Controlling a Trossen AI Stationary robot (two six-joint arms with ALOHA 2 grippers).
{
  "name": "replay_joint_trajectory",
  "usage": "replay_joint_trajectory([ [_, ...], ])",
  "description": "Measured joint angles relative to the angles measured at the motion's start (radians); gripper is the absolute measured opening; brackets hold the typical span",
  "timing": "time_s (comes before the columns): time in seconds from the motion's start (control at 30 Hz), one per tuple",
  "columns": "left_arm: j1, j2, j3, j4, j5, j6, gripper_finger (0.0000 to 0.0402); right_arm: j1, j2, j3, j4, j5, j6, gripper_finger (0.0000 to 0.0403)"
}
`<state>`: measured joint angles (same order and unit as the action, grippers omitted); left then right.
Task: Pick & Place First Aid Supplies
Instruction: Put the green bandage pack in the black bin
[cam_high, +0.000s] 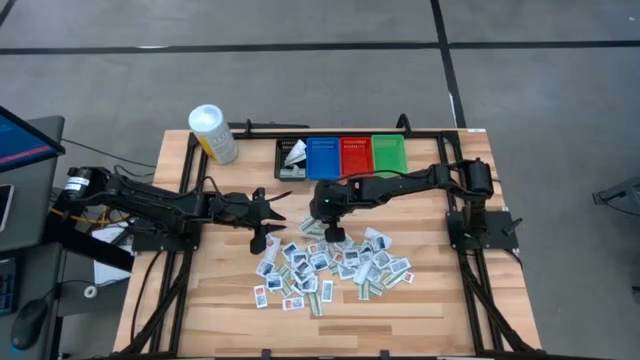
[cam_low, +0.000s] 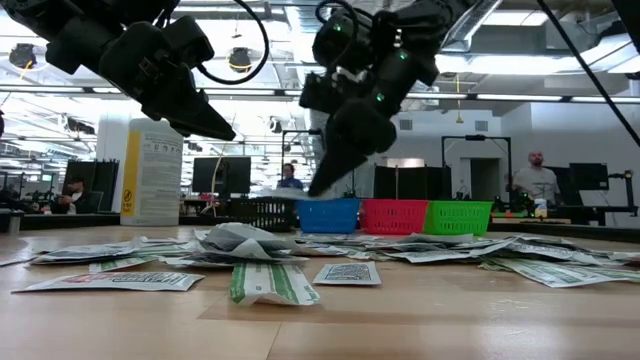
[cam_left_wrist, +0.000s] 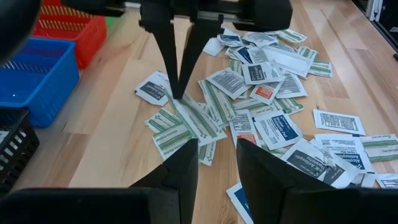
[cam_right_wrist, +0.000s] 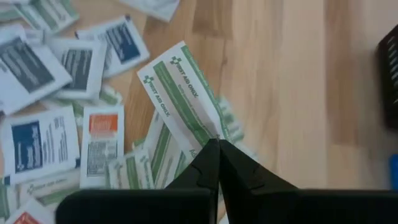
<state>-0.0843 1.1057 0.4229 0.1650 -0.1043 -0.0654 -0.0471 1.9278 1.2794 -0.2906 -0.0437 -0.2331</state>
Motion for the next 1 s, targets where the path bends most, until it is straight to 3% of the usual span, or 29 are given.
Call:
replay_joint_trajectory([
  [0.3, 0.083, 0.000, 0.000, -0.011, 0.009, -0.189, 0.0119, -0.002, -0.001, 0.048, -0.043, 0.024, -0.036, 0.0000],
  [0.53, 0.206, 0.000, 0.000, -0.002, 0.174, -0.389, 0.0126, -0.002, -0.001, 0.052, -0.038, 0.048, -0.039, 0.0000],
  [0.77, 0.295, 0.000, 0.000, 0.111, 0.273, -0.614, 0.0126, -0.002, -0.001, 0.052, -0.008, 0.049, -0.039, 0.0000],
  [1.0, 0.323, 0.054, 0.001, 0.131, 0.324, -0.707, 0.0126, -0.001, -0.001, 0.052, -0.004, 0.050, -0.039, 0.0000],
])
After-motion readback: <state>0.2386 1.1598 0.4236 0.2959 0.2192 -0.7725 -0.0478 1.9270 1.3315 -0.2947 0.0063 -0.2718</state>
